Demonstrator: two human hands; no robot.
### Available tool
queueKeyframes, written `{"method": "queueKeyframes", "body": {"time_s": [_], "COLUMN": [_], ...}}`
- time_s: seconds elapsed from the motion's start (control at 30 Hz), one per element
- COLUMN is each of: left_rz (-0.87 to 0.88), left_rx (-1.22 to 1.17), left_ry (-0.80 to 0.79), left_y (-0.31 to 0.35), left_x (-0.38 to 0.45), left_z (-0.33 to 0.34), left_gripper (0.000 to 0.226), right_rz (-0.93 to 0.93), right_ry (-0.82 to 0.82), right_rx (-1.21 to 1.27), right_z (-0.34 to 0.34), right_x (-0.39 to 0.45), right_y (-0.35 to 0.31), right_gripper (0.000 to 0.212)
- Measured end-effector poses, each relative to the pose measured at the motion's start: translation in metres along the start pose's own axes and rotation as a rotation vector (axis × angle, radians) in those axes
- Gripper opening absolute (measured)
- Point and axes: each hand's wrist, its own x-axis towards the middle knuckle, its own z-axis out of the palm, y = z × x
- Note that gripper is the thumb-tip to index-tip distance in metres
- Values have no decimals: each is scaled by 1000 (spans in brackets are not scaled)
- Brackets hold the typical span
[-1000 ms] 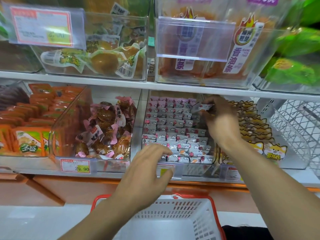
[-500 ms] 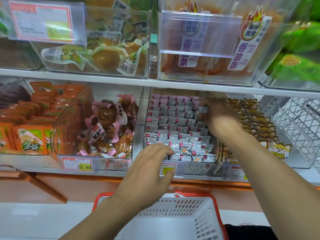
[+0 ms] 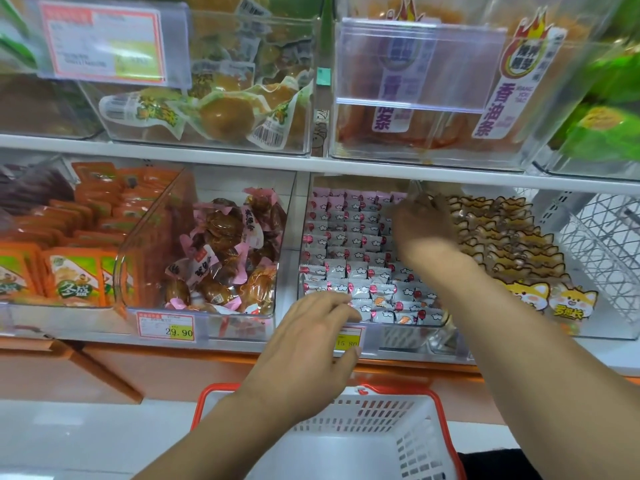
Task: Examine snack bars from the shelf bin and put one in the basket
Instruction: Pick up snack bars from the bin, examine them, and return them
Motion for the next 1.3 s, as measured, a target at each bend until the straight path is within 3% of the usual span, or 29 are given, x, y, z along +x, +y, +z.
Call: {"method": "queueKeyframes", "body": {"time_s": [0.1,0.27,0.43,0.57,0.63,0.73,0.83,0.93,1.0,1.07,1.2,1.3], "left_rz": [-3,6,-2,-42,-61,-88,-108,-56,-16,-19,-161,-220], "left_rx": [-6,-43,-97,-154,-186,-266,-307,-288,-312,-412,-853,-954], "left_ry": [-10,-16,13,89,151,280,410,427,405,374,235,287], "left_y": [-1,-2,-1,1,2,4,4,3,5,8,16,19], "left_x": [0,1,-2,-3,-5,-8,-9,-11,-14,-18,-23,-24], "left_z": [-1,-4,-10,-18,-22,-27,-35,-41,-41,-39,-38,-39], "left_gripper": [42,39,35,35,36,41,50,54,43,31,23,13], "right_rz": [9,60,233,386,342,288,-7,-350,-452,-411,-126,-113], "right_ry": [-20,95,310,478,589,631,661,637,572,484,225,170], "right_rx": [-42,28,435,787,944,1204,1156,1105,1137,1240,1683,1768], "right_z": [3,2,-8,-14,-12,-13,-26,-37,-42,-48,-55,-56], "right_x": [2,3,3,-7,-24,-57,-94,-128,-145,-154,-155,-155], "right_y": [-2,-4,2,7,7,1,-11,-29,-39,-41,-39,-41], "right_gripper": [36,23,28,19,15,7,17,15,15,16,24,26]}}
